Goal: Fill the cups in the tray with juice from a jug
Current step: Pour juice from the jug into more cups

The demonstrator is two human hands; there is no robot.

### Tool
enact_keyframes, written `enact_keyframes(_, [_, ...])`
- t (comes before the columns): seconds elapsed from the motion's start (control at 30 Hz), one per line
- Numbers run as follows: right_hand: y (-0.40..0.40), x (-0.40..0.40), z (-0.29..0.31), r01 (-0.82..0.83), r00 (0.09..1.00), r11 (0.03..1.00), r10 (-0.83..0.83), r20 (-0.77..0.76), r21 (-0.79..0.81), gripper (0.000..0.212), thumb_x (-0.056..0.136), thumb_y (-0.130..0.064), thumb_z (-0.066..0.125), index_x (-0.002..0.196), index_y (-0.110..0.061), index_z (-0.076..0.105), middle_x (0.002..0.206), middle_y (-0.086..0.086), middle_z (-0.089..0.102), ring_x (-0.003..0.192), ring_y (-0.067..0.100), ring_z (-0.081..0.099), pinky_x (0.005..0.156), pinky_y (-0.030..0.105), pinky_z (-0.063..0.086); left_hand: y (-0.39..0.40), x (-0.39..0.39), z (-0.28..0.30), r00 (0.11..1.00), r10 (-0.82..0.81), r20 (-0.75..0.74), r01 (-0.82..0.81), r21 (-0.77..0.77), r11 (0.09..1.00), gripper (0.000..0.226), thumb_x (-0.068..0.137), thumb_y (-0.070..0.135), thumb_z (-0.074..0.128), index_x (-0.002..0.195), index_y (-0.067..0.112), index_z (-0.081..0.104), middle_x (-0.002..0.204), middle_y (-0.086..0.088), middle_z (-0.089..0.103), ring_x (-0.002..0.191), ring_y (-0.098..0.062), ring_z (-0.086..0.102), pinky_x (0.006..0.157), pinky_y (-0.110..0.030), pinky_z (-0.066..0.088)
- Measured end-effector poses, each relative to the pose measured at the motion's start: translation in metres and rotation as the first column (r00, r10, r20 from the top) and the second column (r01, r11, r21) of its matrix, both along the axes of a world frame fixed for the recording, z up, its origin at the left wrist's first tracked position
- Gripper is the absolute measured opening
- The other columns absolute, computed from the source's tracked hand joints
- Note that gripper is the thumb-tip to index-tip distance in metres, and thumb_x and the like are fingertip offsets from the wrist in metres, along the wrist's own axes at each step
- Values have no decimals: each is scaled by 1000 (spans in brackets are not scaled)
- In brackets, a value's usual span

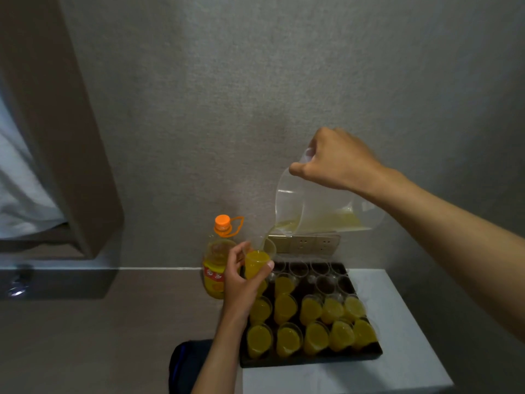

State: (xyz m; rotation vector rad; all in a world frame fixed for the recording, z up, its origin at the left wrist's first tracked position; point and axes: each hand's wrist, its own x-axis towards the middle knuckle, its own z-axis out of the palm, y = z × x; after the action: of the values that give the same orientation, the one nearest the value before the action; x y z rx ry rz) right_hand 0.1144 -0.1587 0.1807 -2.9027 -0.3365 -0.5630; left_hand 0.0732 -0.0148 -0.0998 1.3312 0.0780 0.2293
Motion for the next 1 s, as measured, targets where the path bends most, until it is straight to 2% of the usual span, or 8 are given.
enact_keyframes(0.2, [0,0,1,-10,1000,1000,11,-16,8,44,81,-44,73,62,-7,60,55,4,54,54,24,54,52,30,39,-1,-1,1,1000,5,-1,-5,12,1000,56,78,24,88,124,39,61,125,19,65,118,1,58,93,-25,50])
enact_keyframes(0.4, [2,-1,1,1,1000,1000,-1,-3,-13,40,81,-44,72,69,-6,65,64,6,63,62,26,61,54,30,41,-2,-2,3,1000,9,-3,-9,17,1000,55,78,23,87,124,38,60,126,21,63,115,8,56,89,-18,48])
enact_keyframes(0.53, [4,-1,0,7,1000,999,-6,14,-38,42,82,-48,72,79,-6,70,77,10,70,73,30,67,61,33,47,-3,-4,4,1000,7,-1,-7,16,1000,54,79,20,86,125,35,60,124,23,62,110,15,55,82,-10,49])
enact_keyframes(0.63, [5,-2,-1,16,1000,998,-14,26,-64,46,82,-51,72,91,-6,73,91,12,73,83,33,67,73,38,54,-3,-4,4,1000,9,3,-9,6,1000,55,79,20,87,125,35,61,120,25,64,111,10,57,86,-15,52])
enact_keyframes(0.7, [6,-2,-2,18,1000,997,-16,21,-72,47,82,-52,72,92,-6,73,93,12,74,83,33,68,76,39,56,-3,-4,5,1000,10,-1,-10,-1,1000,55,79,20,87,125,34,61,119,26,65,110,10,58,87,-18,52])
enact_keyframes(0.9, [7,-4,-4,5,1000,996,-3,14,-87,46,83,-52,72,94,-8,73,100,13,74,88,35,68,79,42,57,-4,-5,6,1000,13,8,-13,-2,1000,55,79,20,87,124,37,60,125,22,63,115,6,58,85,-17,51])
enact_keyframes(1.0, [8,-4,-4,-5,1000,996,6,14,-87,44,83,-51,71,92,-8,73,94,11,75,82,32,68,74,39,56,-5,-4,6,1000,14,10,-14,-3,1000,55,79,20,87,124,36,60,122,23,65,116,3,59,89,-20,51])
